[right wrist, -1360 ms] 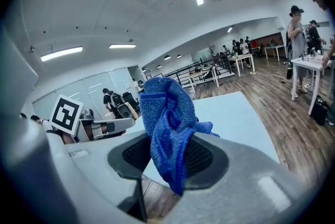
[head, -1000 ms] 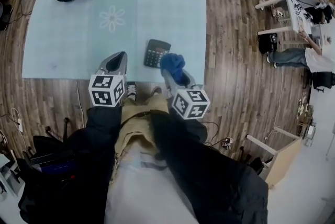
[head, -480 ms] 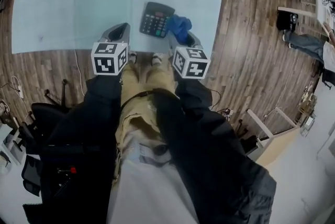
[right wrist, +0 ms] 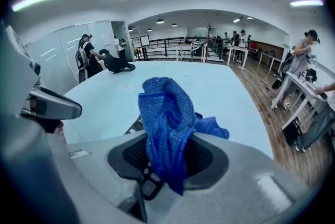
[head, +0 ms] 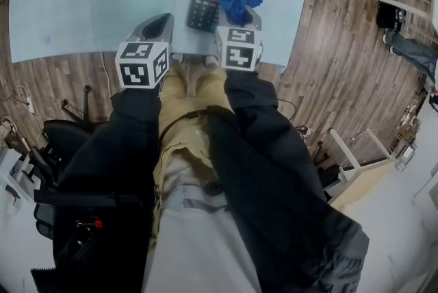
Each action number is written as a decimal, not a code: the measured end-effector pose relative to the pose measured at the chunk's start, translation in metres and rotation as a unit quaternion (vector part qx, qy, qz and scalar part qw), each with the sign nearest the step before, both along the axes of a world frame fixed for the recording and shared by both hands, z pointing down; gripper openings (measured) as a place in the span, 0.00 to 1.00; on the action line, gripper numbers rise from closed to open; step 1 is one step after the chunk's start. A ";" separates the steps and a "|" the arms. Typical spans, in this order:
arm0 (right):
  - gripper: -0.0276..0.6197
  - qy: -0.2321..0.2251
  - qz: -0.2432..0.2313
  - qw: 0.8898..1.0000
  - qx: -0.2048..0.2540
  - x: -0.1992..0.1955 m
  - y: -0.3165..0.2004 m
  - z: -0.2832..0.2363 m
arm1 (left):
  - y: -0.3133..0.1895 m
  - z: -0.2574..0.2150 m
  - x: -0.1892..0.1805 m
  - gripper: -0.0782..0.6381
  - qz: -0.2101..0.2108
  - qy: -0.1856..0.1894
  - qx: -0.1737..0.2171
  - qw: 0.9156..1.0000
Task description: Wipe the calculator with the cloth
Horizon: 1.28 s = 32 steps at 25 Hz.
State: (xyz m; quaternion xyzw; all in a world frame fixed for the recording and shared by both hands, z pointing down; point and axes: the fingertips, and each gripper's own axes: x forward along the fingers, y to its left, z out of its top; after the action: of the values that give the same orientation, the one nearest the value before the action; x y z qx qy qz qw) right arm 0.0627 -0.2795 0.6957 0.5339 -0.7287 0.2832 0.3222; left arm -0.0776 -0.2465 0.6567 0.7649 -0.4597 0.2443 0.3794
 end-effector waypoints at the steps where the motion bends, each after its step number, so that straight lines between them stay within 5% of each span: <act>1: 0.28 0.004 -0.006 1.000 -0.001 -0.005 0.000 0.001 | 0.001 0.002 -0.001 0.10 -0.001 -0.001 -0.002 1.000; 10: 0.28 0.016 -0.065 0.998 -0.019 -0.038 0.043 0.014 | 0.005 0.003 -0.007 0.10 -0.007 -0.001 -0.003 1.000; 22: 0.28 -0.058 -0.147 0.987 -0.039 -0.096 0.086 0.012 | 0.008 0.006 -0.022 0.10 -0.019 -0.005 -0.003 1.000; 32: 0.28 -0.060 -0.139 0.988 0.006 -0.061 0.063 -0.032 | 0.013 0.007 -0.030 0.10 -0.031 0.002 0.001 1.000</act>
State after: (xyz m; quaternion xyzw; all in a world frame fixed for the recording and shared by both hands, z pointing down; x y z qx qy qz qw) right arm 0.0022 -0.2161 0.6637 0.4114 -0.8156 0.2628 0.3107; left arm -0.1078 -0.2340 0.6633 0.7510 -0.4828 0.2302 0.3872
